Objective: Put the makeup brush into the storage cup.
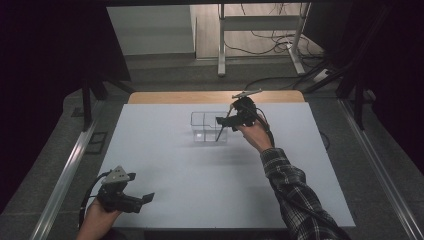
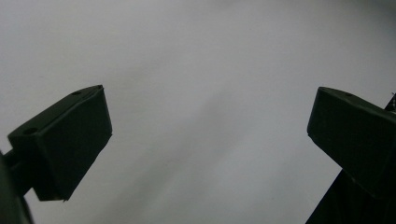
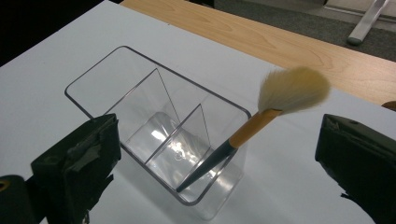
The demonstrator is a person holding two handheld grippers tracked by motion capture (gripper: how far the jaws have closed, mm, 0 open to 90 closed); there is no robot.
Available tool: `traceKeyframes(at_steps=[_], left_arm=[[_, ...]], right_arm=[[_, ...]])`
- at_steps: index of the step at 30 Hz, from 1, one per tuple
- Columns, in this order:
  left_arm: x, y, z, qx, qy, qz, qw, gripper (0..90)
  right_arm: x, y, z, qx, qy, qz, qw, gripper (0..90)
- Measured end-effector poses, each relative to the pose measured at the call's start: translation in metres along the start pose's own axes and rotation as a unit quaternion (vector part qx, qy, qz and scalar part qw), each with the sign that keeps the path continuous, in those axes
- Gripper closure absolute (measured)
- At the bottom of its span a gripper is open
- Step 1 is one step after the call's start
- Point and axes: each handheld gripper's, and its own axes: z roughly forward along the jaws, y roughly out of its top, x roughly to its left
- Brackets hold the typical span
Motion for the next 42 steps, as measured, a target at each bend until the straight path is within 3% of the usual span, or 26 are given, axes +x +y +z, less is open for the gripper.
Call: traceKeyframes(at_steps=[33, 42], left_arm=[[0.000, 0.000, 0.001, 0.003, -0.001, -0.001, 1.0000, 0.3], [0.000, 0.000, 0.001, 0.004, 0.000, 0.001, 1.0000, 0.3]], right_arm=[[0.012, -0.015, -0.028, 0.008, 0.016, -0.034, 0.9993, 1.4], [0.011, -0.025, -0.035, 0.009, 0.025, -0.028, 0.9993, 1.3]])
